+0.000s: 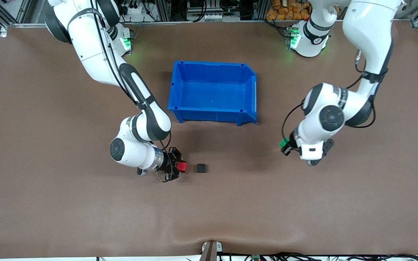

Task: Attach green and red cubes to black cube
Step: 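Press the green cube against the black cube with the left gripper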

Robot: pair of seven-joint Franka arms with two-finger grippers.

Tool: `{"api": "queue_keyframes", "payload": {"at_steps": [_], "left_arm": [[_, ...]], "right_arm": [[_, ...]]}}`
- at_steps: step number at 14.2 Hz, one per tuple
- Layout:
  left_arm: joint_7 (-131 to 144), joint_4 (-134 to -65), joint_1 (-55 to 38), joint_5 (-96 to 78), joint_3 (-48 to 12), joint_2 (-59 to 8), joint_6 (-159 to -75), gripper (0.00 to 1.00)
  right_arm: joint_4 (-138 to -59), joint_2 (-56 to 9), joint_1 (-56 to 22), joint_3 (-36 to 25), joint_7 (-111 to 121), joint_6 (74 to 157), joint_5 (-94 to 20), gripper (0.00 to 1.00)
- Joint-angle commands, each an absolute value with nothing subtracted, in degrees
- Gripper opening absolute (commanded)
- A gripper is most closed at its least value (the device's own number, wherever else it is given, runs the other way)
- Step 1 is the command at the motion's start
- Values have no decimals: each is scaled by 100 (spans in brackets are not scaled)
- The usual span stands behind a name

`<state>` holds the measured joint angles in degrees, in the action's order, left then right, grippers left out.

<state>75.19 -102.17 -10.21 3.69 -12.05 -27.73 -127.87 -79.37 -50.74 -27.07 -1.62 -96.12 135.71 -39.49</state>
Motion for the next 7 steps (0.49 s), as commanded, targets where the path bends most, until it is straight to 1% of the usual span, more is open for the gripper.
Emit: {"api": "queue_keyframes", "payload": {"at_steps": [1,3,5,7], "left_arm": [[9231,-9143,-1422,475,-1178,-3532,-12551,0],[10427,-8800,-1686,492,-1143,-3813,-12551,0],[11404,-8212,-1968,492,-1081,-4313,-12560,0],[12143,-7675,-2275,483,-871,-4744,-12586,0]], "right_arm": [[-7866,-5282,-2926,-220,-9686,14025,-4201,0],[-7831,-5361,-3006,-220,-9686,14238,-4201,0],[-7796,-5388,-3015,-228,-9686,14247,-4201,0],[-7735,-5449,-3023,-220,-9685,14256,-4201,0]]}}
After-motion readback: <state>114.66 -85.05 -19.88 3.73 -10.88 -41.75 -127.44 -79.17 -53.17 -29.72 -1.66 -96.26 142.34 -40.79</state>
